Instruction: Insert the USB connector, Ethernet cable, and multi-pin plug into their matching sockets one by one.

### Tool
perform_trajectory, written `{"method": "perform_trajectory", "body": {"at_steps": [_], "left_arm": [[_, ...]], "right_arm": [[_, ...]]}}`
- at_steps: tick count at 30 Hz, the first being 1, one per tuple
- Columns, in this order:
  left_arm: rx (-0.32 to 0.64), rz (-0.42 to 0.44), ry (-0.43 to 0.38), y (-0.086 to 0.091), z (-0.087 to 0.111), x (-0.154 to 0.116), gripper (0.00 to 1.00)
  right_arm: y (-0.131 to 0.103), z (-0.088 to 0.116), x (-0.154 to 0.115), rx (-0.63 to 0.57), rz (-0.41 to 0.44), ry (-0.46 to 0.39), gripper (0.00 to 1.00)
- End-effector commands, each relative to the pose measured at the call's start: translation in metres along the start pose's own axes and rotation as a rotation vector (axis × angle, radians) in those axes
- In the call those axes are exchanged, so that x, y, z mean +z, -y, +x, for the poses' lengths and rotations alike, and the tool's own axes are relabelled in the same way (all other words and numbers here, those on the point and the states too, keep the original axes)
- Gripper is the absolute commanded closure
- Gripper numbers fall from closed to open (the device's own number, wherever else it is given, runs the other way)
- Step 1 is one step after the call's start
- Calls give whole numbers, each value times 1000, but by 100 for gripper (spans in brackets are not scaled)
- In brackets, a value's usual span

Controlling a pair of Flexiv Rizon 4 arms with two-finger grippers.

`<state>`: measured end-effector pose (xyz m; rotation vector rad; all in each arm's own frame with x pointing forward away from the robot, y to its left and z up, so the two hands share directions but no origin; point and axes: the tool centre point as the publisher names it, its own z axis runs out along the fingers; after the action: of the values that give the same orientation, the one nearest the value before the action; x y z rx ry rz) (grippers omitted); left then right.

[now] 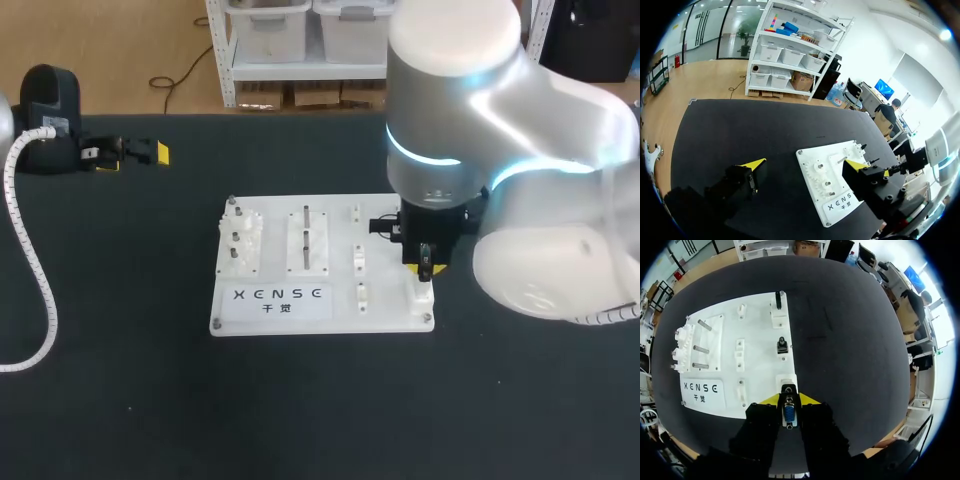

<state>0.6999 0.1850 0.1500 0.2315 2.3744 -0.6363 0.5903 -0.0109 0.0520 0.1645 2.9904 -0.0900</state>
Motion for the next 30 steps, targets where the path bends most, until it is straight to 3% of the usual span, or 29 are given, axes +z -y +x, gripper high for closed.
{"method": "perform_trajectory", "body": {"at_steps": [1,23,30], "left_arm": [[0,0,0,0,0,0,0],[0,0,0,0,0,0,0],[0,0,0,0,0,0,0]], "right_arm": [[0,-1,16,5,11,-22,100],[2,-6,41,39,24,-117,100],[5,1,54,65,74,-125,100]]}}
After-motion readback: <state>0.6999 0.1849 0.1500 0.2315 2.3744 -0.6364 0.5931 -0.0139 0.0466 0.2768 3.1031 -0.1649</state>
